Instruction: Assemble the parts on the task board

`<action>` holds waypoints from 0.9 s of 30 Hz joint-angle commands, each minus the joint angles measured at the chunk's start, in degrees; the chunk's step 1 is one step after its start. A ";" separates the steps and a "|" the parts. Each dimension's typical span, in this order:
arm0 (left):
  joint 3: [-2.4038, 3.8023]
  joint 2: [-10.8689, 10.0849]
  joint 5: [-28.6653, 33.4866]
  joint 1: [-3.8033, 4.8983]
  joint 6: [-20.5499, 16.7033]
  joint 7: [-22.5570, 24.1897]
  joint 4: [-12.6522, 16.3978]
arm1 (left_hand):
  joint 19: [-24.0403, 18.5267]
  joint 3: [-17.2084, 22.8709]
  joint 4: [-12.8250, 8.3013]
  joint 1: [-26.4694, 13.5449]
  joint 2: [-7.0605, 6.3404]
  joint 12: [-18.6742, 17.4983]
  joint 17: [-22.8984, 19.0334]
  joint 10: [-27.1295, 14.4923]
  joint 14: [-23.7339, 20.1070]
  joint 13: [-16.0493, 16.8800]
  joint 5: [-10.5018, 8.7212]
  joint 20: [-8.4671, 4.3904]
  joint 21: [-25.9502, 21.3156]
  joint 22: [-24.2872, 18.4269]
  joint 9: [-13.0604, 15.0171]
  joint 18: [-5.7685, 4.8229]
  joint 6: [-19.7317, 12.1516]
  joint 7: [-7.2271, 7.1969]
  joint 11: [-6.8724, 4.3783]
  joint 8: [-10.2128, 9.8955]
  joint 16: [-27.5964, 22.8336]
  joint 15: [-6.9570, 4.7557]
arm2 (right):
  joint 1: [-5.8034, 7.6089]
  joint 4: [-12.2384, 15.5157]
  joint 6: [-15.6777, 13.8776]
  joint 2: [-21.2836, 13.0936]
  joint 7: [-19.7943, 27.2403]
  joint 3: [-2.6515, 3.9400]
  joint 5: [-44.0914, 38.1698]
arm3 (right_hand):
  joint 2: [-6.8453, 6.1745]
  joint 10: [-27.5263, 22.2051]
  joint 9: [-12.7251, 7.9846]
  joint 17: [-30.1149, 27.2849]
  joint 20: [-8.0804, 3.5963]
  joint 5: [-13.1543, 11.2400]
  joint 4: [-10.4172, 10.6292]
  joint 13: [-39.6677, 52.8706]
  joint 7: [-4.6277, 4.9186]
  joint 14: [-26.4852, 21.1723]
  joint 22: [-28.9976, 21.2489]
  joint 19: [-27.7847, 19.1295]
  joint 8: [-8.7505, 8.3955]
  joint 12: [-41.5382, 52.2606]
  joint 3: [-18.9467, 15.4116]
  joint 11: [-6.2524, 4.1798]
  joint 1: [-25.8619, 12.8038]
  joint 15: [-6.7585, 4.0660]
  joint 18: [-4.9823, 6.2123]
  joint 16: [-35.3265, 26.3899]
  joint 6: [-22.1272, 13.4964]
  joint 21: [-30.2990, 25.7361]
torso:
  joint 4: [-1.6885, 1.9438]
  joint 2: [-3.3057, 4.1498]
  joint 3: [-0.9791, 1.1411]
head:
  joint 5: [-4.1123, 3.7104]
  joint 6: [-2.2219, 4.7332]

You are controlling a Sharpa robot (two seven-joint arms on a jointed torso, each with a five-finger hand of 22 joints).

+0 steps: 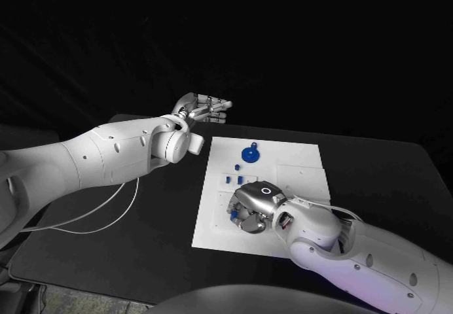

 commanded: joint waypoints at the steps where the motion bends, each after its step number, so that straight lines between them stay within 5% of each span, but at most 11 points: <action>1: 0.04 0.13 0.07 0.03 0.58 0.38 0.21 | 0.38 -0.19 0.08 -0.01 0.65 0.22 -0.04 0.33 0.12 -0.04 0.30 0.02 0.36 -0.02 0.01 0.82 0.00 0.05 0.01 0.07 -0.15 -0.11 | -0.25 -0.19 0.81 0.10 0.51 -0.25 0.57 | -1.21 -1.45 -0.10 -0.16 0.63 -1.17 0.17 -0.10 -0.01 0.15 -0.30 0.15 -0.19 -0.41 -1.94 0.38 0.23 0.61 0.49 0.09 -1.21 -0.60 | 0.03 -0.02 0.00 | 0.07 0.01; 16: 0.04 0.07 0.07 0.03 0.63 0.39 0.27 | 0.38 -0.19 0.08 -0.01 0.65 0.22 -0.04 0.33 0.12 -0.04 0.30 0.02 0.36 -0.02 0.01 0.82 0.00 0.05 0.01 0.07 -0.15 -0.11 | -0.25 -0.33 -1.54 0.10 0.49 -0.32 1.03 | -1.63 -3.34 -0.08 -0.54 1.10 -1.38 0.53 -0.12 0.23 0.13 -0.89 0.84 -0.18 -0.43 -3.21 0.99 0.39 1.05 0.85 0.34 -2.19 -1.57 | -0.05 0.00 0.05 | 0.03 -0.11; 22: 0.04 0.02 0.07 0.03 0.61 0.35 0.26 | 0.38 -0.19 0.08 -0.01 0.65 0.22 -0.04 0.33 0.12 -0.04 0.30 0.02 0.36 -0.02 0.01 0.82 0.00 0.05 0.01 0.07 -0.15 -0.11 | -0.25 -0.26 -3.67 -0.02 0.52 -0.32 1.62 | -2.98 -5.21 -0.11 -0.75 1.23 -0.44 0.79 -0.15 0.31 0.01 -1.06 0.85 -0.20 -0.44 -3.59 1.49 -0.70 1.24 1.00 0.35 -2.76 -1.98 | -0.05 0.01 0.06 | 0.03 -0.09; 27: 0.04 0.00 0.07 0.03 0.63 0.34 0.26 | 0.38 -0.19 0.08 -0.01 0.65 0.22 -0.04 0.33 0.12 -0.04 0.30 0.02 0.36 -0.02 0.01 0.82 0.00 0.05 0.01 0.07 -0.15 -0.11 | -0.25 -0.05 -6.40 -0.13 0.76 -0.33 2.62 | -3.30 -10.92 -0.11 -1.02 1.95 -0.15 1.22 -0.20 -0.70 -0.98 -1.46 0.23 -0.16 0.20 -9.49 2.75 0.72 1.94 1.81 0.20 -5.46 -2.94 | -0.06 0.01 0.05 | -0.03 -0.01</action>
